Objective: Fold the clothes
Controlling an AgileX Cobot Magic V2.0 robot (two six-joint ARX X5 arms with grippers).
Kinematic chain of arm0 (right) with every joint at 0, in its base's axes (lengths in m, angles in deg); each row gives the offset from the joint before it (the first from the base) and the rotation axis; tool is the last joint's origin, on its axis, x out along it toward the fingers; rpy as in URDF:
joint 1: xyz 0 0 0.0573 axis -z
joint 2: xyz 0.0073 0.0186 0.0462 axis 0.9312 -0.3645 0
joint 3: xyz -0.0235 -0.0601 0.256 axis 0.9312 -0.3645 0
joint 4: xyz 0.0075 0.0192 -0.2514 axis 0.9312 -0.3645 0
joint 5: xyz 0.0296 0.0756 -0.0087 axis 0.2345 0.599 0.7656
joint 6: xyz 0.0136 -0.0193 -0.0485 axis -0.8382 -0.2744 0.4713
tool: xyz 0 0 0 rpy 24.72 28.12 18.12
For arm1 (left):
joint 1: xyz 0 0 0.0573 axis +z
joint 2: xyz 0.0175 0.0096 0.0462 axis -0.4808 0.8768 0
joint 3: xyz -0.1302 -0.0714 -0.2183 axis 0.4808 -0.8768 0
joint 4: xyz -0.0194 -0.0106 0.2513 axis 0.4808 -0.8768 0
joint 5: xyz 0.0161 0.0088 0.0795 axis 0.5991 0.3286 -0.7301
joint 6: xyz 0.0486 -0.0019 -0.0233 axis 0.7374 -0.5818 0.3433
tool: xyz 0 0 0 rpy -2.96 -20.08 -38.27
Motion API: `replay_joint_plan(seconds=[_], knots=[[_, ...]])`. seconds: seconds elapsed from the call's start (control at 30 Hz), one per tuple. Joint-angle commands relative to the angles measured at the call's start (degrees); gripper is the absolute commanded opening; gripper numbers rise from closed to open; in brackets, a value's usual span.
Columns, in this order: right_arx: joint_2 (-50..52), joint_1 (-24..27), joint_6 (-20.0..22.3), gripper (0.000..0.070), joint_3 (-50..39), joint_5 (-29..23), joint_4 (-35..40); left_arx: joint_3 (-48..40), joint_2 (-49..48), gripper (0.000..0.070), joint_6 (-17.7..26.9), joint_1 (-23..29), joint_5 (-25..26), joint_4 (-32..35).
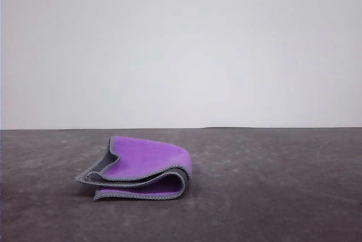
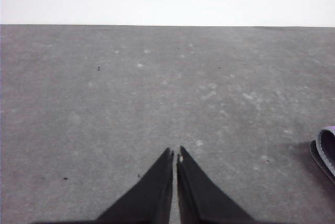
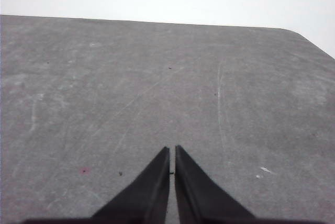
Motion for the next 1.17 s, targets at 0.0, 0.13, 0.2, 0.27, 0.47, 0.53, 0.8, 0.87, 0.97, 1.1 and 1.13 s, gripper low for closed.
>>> replay_joint_plan(seconds=[0.0,0.13,0.2,0.27,0.47,0.53,0.8,0.87,0.97,1.1,1.13], knots=[[0.09,0.13,-0.87,0.0016,-0.26,-0.07,0.50,-1.14,-0.11,0.0000,0.63,-0.04,-0.15,-0.33],[0.09,0.13,-0.87,0.0016,-0.26,-0.07,0.50,-1.14,-0.11,0.0000,0.63,-0.04,-0.15,-0.33],[0.09,0.13,-0.87,0.0016,-0.26,-0.07,0.50,-1.14,-0.11,0.0000,0.62,-0.04,-0.15,-0.33],[0.09,0.13,-0.87,0.0016,-0.26,-0.07,0.50,-1.14,-0.11,0.0000,0.63,-0.04,-0.15,-0.33],[0.09,0.13,-0.87,0.0016,-0.26,-0.07,0.50,-1.14,-0.11,0.0000,0.63,-0.04,-0.15,-0.33],[0.09,0.13,-0.87,0.0016,-0.26,-0.07,0.50,-1.14,-0.11,0.0000,0.63,-0.04,-0.15,-0.33],[0.09,0.13,-0.87,0.0016,-0.26,-0.07,0.50,-1.14,-0.11,0.0000,0.63,-0.04,-0.15,-0.33],[0.09,0.13,-0.87,0.0016,-0.26,-0.07,0.50,-1.14,-0.11,0.0000,0.63,-0.04,-0.15,-0.33],[0.09,0.13,-0.87,0.0016,-0.26,-0.07,0.50,-1.14,-0.11,0.0000,0.63,-0.04,-0.15,-0.33],[0.09,0.13,-0.87,0.0016,-0.26,-0.07,0.50,-1.14,-0.11,0.0000,0.63,-0.04,-0.15,-0.33],[0.09,0.13,-0.87,0.0016,-0.26,-0.07,0.50,-1.14,-0.11,0.0000,0.63,-0.04,-0.15,-0.33]])
